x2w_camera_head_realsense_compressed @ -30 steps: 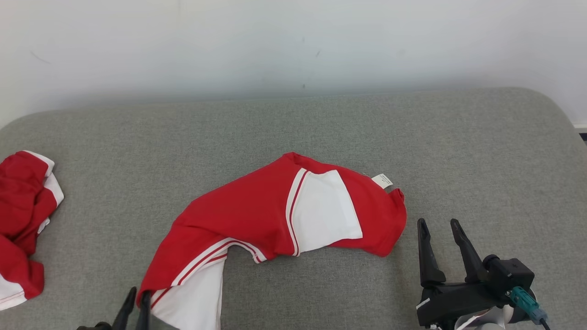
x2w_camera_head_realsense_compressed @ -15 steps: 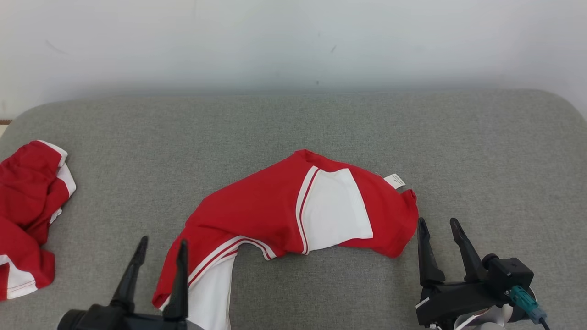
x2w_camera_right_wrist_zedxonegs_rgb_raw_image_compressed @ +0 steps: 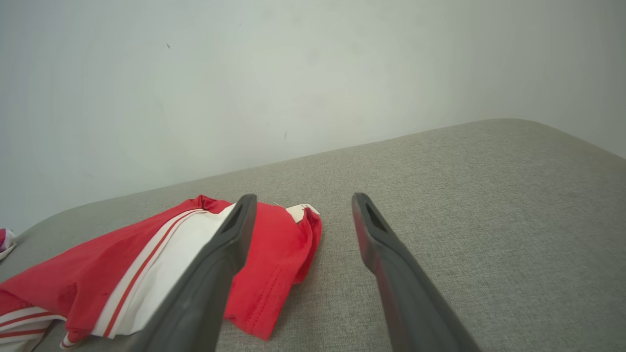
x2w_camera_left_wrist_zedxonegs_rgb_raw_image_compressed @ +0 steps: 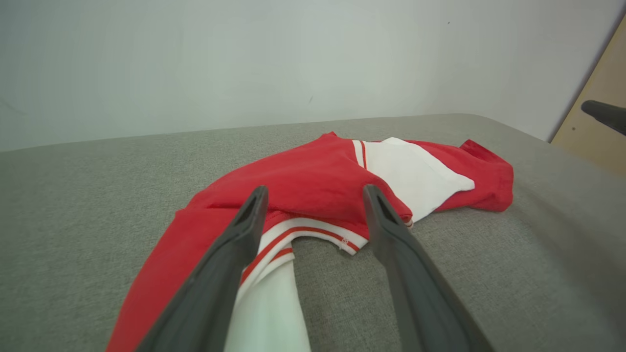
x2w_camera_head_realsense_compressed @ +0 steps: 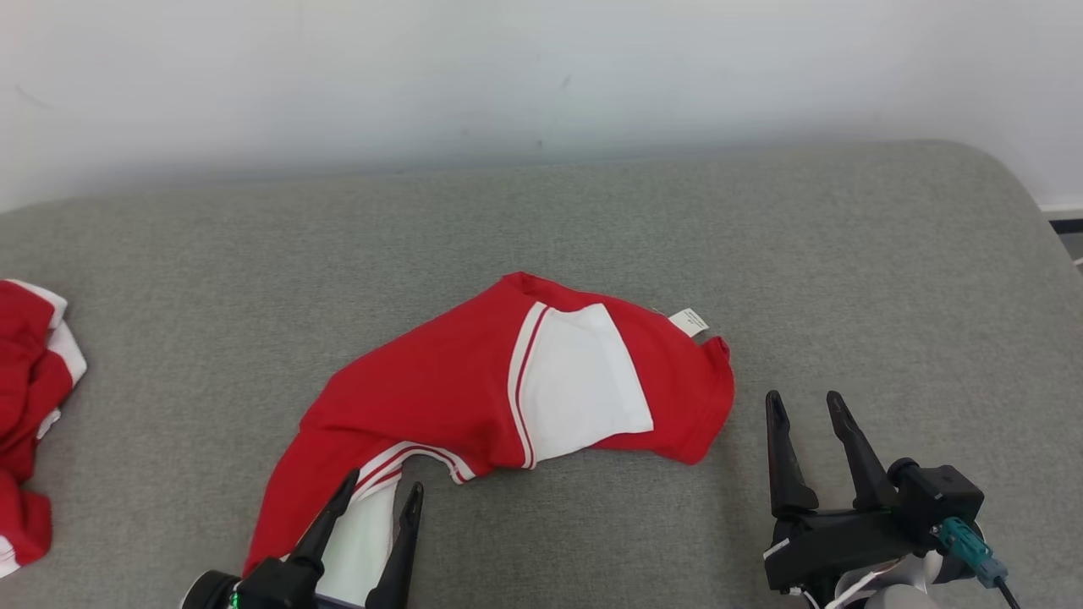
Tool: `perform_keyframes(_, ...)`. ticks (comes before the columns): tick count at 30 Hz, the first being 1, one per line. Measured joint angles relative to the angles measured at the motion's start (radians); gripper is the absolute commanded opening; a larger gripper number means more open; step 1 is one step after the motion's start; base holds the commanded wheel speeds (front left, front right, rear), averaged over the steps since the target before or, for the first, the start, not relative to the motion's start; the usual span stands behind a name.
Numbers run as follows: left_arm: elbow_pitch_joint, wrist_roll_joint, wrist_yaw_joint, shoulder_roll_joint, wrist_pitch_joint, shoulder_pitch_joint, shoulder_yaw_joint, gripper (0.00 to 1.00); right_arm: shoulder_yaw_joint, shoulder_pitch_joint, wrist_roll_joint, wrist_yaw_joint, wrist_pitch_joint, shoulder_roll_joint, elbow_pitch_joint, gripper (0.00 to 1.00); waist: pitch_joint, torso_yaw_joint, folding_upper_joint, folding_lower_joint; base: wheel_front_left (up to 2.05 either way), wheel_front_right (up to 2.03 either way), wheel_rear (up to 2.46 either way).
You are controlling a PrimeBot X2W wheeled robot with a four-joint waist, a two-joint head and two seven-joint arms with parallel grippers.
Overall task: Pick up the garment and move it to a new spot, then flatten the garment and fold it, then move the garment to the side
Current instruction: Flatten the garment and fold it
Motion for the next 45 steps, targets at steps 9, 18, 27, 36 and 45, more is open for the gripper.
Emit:
perform_keyframes(9,0.136,0.054,-0.018,0.011,0.000,-0.079,-0.036,1.00,0.005,-0.007,0.011,0.000,0.000,0.000,-0.004,1.00,0.021,-0.061,0.0000,0.0000,0.00,0.00,0.00)
perform_keyframes(18,0.229,0.090,-0.012,0.018,0.000,-0.139,-0.051,1.00,0.009,-0.018,0.020,0.000,0.000,0.000,-0.013,1.00,0.050,-0.114,0.0001,-0.0001,0.00,0.00,0.00)
perform_keyframes(27,0.302,0.122,0.010,0.029,0.000,-0.186,-0.072,1.00,0.013,-0.023,0.024,0.000,0.000,0.000,-0.017,1.00,0.069,-0.171,0.0000,-0.0001,0.00,0.00,0.00)
perform_keyframes(36,0.345,0.133,0.054,0.035,0.000,-0.227,-0.077,0.26,0.012,-0.023,0.025,0.000,0.000,0.000,-0.018,1.00,0.070,-0.203,0.0000,-0.0001,0.00,0.00,0.00)
perform_keyframes(45,0.304,0.113,0.054,0.040,0.000,-0.228,-0.082,0.00,0.005,-0.018,0.025,0.000,0.000,0.000,-0.021,1.00,0.061,-0.181,0.0000,-0.0001,0.00,0.00,0.00)
